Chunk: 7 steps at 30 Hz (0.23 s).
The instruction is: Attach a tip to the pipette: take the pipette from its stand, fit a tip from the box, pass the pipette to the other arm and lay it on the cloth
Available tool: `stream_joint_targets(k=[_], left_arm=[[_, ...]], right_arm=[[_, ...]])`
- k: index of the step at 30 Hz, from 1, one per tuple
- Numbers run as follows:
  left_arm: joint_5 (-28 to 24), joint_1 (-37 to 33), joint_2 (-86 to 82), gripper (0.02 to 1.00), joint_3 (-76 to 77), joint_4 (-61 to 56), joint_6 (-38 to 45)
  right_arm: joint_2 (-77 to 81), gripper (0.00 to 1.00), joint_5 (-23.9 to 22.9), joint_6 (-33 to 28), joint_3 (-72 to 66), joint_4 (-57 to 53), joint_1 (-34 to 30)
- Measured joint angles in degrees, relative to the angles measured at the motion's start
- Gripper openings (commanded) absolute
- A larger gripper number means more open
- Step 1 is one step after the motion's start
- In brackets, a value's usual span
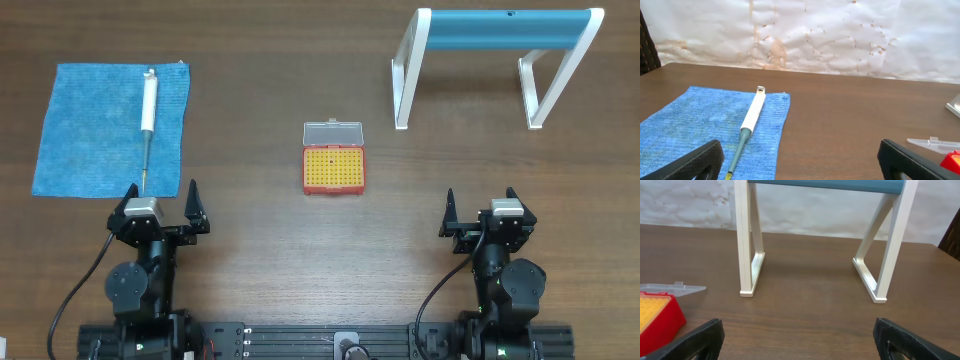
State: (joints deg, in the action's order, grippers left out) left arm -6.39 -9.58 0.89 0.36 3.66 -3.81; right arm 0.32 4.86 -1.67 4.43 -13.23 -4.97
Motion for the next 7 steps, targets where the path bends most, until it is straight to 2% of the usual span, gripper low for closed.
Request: stream_joint_targets(k=[7], left_arm=[[0.0,0.0,0.0,0.996,0.0,0.0,0.0]], right_arm=[[0.0,0.976,0.0,0.0,0.0,0.0,0.0]])
